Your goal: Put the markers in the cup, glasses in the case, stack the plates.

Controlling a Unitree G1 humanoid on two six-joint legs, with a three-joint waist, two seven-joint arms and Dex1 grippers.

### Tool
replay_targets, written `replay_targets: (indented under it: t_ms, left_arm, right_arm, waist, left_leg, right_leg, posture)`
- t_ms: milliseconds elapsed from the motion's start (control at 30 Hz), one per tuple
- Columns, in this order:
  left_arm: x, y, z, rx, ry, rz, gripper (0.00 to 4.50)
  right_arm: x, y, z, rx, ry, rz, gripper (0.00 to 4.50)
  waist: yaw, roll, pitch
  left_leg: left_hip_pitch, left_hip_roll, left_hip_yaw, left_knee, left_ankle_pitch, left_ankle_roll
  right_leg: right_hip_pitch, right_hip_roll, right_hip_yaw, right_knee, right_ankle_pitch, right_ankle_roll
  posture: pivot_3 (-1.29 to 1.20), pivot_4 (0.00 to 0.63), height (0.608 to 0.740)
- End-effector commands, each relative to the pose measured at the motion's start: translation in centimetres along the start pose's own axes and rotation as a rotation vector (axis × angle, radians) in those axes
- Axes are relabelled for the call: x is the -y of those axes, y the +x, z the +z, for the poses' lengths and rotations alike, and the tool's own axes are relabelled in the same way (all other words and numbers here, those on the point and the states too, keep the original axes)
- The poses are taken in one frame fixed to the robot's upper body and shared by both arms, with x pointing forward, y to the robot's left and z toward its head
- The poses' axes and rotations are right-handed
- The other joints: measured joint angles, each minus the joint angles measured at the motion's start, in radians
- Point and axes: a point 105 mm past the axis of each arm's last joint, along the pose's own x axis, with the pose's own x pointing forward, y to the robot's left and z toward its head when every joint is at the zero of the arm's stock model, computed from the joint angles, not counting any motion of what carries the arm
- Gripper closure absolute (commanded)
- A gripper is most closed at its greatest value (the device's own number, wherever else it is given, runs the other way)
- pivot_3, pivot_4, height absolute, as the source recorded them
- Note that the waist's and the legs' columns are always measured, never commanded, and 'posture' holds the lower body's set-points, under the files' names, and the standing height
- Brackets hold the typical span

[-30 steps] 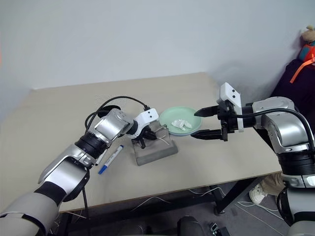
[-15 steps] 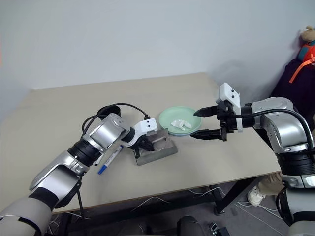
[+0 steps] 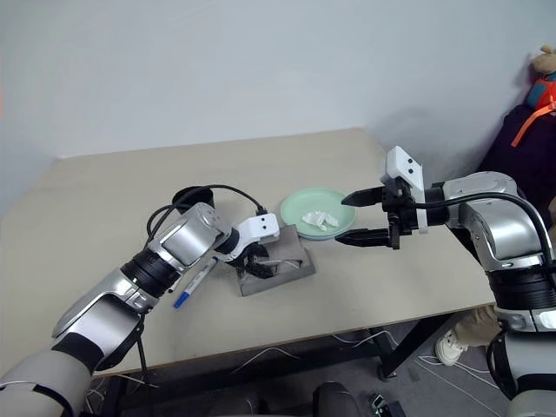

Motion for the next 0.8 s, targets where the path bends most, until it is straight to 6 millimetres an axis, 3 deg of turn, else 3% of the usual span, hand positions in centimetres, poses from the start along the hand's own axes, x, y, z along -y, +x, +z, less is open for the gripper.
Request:
replay_targets:
  t_ms: [33,133,533,700,800]
  left_arm:
    - [-1.2,-1.6,2.1,0.076,0.013,0.049,0.79]
    - [-1.4,-1.9,2.2,0.082,0.016,0.056,0.79]
    - [-4.2,-5.7,5.9,0.225,0.035,0.195,0.79]
    - [-6.9,-6.5,5.2,0.216,-0.001,0.321,0.79]
    - [-8.4,-6.5,4.1,0.181,-0.006,0.404,1.31]
  right_arm:
    - [0.0,-0.2,1.2,0.019,-0.048,-0.011,0.0]
    - [0.0,-0.2,1.2,0.02,-0.047,-0.01,0.0]
    - [0.1,0.1,1.2,0.019,-0.052,-0.007,0.0]
    - [0.3,0.0,1.3,0.02,-0.058,-0.01,0.0]
    - [0.4,-0.1,1.3,0.019,-0.061,-0.017,0.0]
  waist:
    - [0.0,0.0,0.0]
    - [0.0,0.0,0.0]
    - [0.0,0.0,0.0]
    - [-0.001,0.0,0.0]
    - [0.0,0.0,0.0]
  left_leg:
    - [0.0,0.0,0.0,0.0,0.0,0.0]
    - [0.0,0.0,0.0,0.0,0.0,0.0]
    - [0.0,0.0,0.0,0.0,0.0,0.0]
    - [0.0,0.0,0.0,0.0,0.0,0.0]
    - [0.0,0.0,0.0,0.0,0.0,0.0]
  right_leg:
    - [0.0,0.0,0.0,0.0,0.0,0.0]
    - [0.0,0.0,0.0,0.0,0.0,0.0]
    - [0.0,0.0,0.0,0.0,0.0,0.0]
    - [0.0,0.0,0.0,0.0,0.0,0.0]
    - [0.0,0.0,0.0,0.0,0.0,0.0]
  posture:
    - [0.0,0.0,0.727]
    - [0.0,0.0,0.727]
    - [0.0,0.0,0.727]
    - [0.0,0.0,0.727]
    - [0.0,0.0,0.727]
